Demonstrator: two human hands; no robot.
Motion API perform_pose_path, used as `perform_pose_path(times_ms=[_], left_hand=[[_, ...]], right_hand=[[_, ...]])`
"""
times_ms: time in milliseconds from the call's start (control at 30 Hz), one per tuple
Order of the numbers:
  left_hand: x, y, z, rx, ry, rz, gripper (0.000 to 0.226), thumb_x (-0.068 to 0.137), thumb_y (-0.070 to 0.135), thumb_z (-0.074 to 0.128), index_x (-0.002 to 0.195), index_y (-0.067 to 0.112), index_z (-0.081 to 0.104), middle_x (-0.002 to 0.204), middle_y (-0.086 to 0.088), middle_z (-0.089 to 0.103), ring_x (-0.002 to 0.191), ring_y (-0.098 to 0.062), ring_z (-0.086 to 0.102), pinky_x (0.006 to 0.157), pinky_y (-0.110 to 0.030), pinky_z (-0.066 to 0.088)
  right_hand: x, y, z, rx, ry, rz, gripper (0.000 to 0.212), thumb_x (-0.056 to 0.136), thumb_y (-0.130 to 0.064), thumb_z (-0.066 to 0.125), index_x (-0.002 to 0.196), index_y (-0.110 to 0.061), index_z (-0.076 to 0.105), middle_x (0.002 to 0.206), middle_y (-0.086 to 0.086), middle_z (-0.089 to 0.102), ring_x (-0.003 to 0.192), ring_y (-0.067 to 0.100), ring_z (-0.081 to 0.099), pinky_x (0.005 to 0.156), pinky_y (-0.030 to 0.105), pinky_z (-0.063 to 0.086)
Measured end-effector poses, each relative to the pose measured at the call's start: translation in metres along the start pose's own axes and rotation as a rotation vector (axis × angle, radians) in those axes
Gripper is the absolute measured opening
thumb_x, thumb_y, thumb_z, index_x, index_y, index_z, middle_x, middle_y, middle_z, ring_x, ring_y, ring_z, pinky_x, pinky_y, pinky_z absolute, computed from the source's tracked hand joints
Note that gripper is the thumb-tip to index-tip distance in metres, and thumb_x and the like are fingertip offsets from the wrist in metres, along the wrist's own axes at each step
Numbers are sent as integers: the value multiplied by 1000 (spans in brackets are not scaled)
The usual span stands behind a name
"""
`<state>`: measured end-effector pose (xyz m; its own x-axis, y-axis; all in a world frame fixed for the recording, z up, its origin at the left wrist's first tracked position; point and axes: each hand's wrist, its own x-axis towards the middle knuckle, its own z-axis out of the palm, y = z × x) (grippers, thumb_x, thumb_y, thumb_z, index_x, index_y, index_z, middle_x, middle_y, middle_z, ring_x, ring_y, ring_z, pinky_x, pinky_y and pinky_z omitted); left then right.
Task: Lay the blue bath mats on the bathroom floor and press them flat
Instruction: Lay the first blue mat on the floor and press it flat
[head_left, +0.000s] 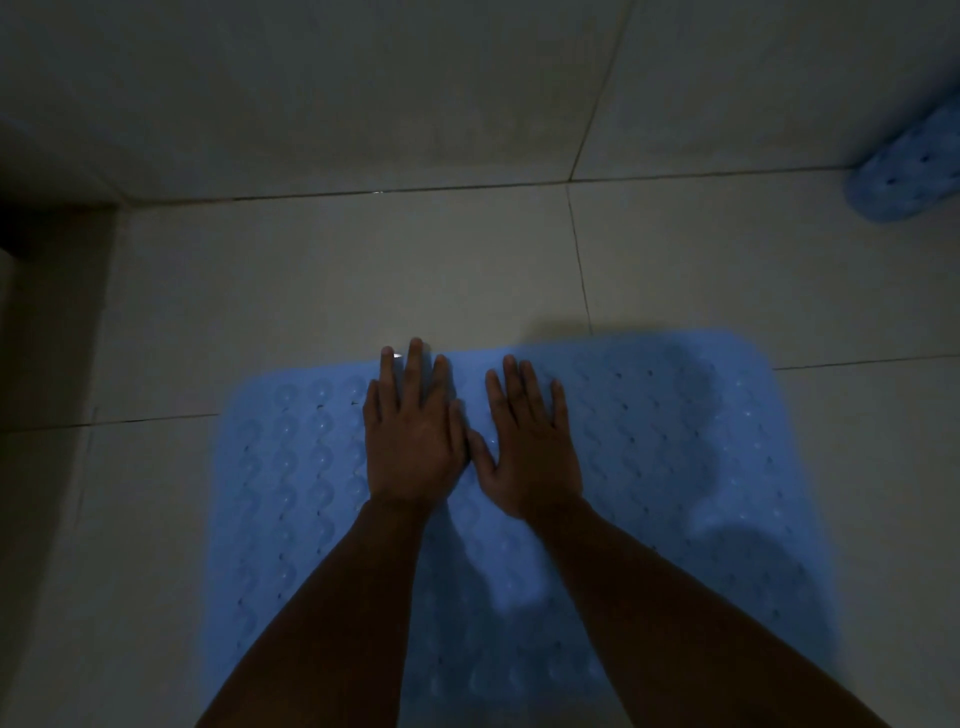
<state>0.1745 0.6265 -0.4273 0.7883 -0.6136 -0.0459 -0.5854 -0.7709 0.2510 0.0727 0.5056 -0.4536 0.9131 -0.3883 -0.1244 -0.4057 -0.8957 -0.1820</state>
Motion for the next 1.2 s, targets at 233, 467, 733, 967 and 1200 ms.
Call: perform_pose_path(times_ms=[233,467,733,967,1200], left_hand=[[-10,-7,-2,-19,-6,-38,60,107,43,27,161,17,29,172,-10,12,159,-34,1,126,-56,17],[-30,0,-31,77,-17,-66,61,106,42,27,160,15,33,170,-12,21,158,-39,10,121,-57,26],[-15,93,-5,-31,-108,47,65,99,43,26,154,13,45,166,-15,31,155,-44,18,120,-63,29],[-13,157,64,-49,-120,221,73,103,51,35,163,12,24,172,-17,7,158,-41,-2,125,-63,12],[-19,160,72,44,-62,246,90,101,70,28,164,8,13,172,-16,-4,159,-37,-9,126,-61,7]], right_hand=[[-1,2,-1,15,10,-5,80,101,-61,29,162,-12,12,170,11,-1,158,26,-6,125,58,5],[12,6,-39,254,-227,-8,78,101,-60,37,162,-15,17,170,10,3,158,25,-1,126,53,-1],[19,78,-106,577,14,148,48,97,-49,44,132,-22,62,134,7,64,128,30,57,105,40,46],[-27,150,-72,498,242,211,49,99,-47,36,127,-18,65,139,4,61,147,24,39,115,39,36],[-40,175,-47,404,302,129,40,101,-37,44,124,-15,68,140,9,61,148,26,37,118,43,37]])
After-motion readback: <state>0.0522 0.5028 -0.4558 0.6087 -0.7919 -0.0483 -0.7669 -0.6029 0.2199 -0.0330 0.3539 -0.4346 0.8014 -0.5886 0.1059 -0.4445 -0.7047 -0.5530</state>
